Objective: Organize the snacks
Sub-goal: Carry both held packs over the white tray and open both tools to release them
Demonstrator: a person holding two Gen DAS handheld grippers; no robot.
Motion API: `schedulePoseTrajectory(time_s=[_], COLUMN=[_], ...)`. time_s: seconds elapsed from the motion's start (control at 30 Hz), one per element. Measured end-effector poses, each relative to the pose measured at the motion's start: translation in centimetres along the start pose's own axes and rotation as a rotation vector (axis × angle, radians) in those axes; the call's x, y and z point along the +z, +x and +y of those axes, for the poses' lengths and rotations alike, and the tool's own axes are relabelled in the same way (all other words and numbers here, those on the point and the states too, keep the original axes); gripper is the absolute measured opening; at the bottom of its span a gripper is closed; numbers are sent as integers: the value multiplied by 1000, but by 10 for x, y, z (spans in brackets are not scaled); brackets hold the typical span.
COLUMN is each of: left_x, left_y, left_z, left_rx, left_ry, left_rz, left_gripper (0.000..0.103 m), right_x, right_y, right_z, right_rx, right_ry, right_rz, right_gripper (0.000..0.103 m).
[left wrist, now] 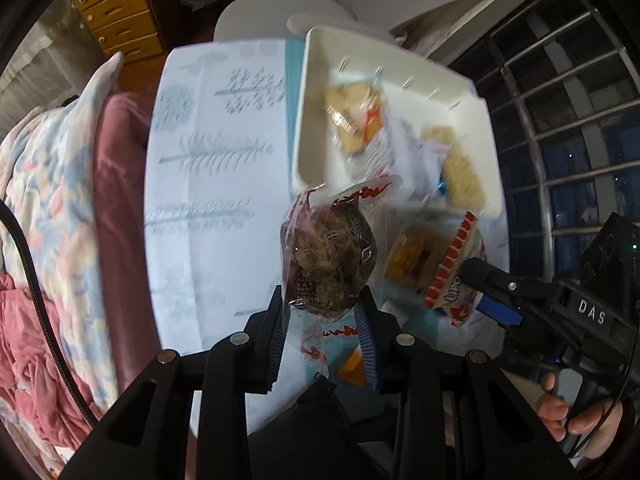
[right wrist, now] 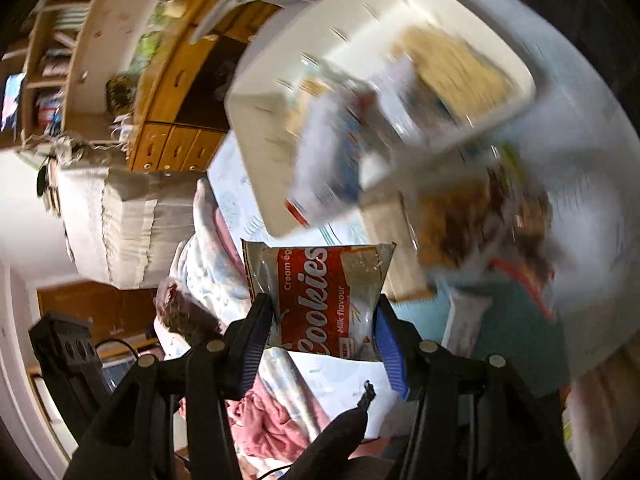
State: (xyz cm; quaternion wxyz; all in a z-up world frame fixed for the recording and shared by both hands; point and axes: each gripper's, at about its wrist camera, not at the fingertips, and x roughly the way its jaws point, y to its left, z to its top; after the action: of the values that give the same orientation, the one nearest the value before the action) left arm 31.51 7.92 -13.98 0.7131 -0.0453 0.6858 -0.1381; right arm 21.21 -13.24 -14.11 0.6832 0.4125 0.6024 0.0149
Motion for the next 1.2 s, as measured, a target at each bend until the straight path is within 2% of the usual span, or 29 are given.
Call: schedulePoseTrajectory(time_s=[0.33, 0.53, 0.7, 0.77, 0.83, 1.0, 1.2], left_x=[59, 87, 102, 105, 105, 96, 73], left_y=[15, 44, 51, 52, 51, 41, 24], left_z=[-51, -70, -85, -89, -92, -92, -80], left_rx=[-15, -24, -24, -35, -46, -38, -61], left_ry=[10, -28, -38, -36, -32, -24, -10], left_rz=[-38, -30, -65, -72, -80, -93, -108], left_gripper=[31, 31, 30, 30, 30, 33, 37], right_x=[54, 86, 107, 110, 112, 106, 80], right_y=[-12, -14, -16, -17, -19, -26, -30], right_z=[11, 3, -8, -14, -20, -26, -33], right_rx=[-67, -127, -142, -140, -142, -129, -128], right_ry=[-168, -211, -217, -210, -185, -152, -105], right_rz=[-86, -133, -150, -153, -155, -172, -189], right_gripper=[51, 52, 54, 55, 65, 75, 76])
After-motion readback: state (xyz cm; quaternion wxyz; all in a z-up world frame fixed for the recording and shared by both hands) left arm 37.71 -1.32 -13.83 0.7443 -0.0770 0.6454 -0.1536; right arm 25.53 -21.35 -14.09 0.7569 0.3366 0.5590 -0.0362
